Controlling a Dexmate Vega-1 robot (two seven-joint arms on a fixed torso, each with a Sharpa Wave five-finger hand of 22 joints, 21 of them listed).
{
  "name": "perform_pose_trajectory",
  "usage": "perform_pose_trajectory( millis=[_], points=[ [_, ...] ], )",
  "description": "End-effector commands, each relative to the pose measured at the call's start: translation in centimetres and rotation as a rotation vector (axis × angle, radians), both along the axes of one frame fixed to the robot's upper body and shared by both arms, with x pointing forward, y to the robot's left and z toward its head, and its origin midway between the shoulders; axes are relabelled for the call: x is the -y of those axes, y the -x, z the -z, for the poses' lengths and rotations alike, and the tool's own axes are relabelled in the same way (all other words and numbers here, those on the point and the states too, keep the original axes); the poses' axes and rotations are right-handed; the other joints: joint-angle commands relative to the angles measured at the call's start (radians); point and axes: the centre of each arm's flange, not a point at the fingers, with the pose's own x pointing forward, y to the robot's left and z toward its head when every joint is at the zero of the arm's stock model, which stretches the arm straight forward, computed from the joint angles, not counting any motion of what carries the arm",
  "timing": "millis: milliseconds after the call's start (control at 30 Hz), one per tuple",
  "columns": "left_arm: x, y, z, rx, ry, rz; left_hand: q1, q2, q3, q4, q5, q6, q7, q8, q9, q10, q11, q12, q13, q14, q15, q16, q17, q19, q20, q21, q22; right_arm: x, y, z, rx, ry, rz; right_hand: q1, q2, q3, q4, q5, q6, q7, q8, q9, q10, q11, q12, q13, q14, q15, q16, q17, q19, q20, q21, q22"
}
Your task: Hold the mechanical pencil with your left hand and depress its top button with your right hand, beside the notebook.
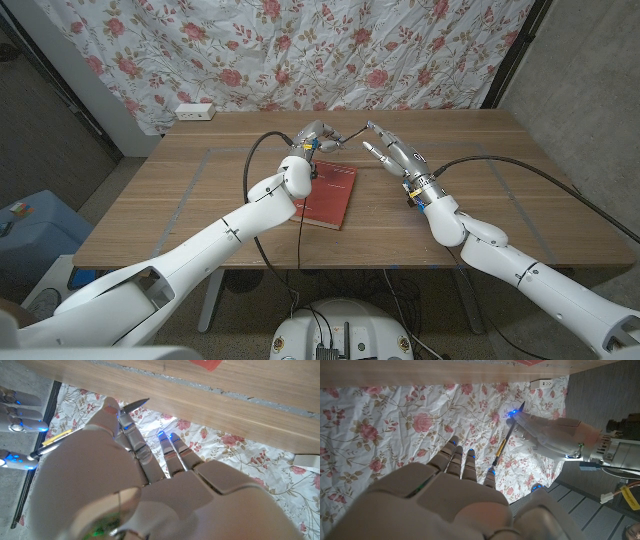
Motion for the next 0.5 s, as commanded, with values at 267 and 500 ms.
perform_pose_trajectory(
  millis=[267, 500],
  points=[
    [-0.03, -0.42, -0.35, -0.007, -0.016, -0.001, 0.01, 0.014, -0.005, 0.001, 0.007, 0.007, 0.006, 0.004, 0.003, 0.013, -0.003, 0.007, 0.004, 0.017, -0.169, -0.001, 0.003, 0.009, -0.052, 0.002, 0.006, 0.44, -0.25, -0.09, 0.005, 0.035, 0.111, -0.009, 0.017, -0.001, 0.013, 0.008, 0.027, -0.001, 0.012, 0.005, 0.012, 0.003, 0.007, 0.001, 0.011, 0.003, 0.004, 0.006, 0.01, -0.002, 0.006, 0.002],
    [-0.1, -0.56, -0.44, -0.008, -0.018, 0.001, 0.011, 0.014, -0.005, 0.001, 0.007, 0.007, 0.007, 0.004, 0.003, 0.016, -0.003, 0.008, 0.004, 0.018, -0.17, -0.001, 0.003, 0.01, -0.052, 0.002, 0.006, 0.35, -0.41, -0.21, -0.005, 0.054, 0.118, -0.012, 0.017, -0.003, 0.017, 0.009, 0.04, -0.001, 0.015, 0.006, 0.014, 0.003, 0.007, 0.001, 0.01, 0.003, 0.004, 0.007, 0.01, -0.001, 0.005, 0.002]
  ],
)
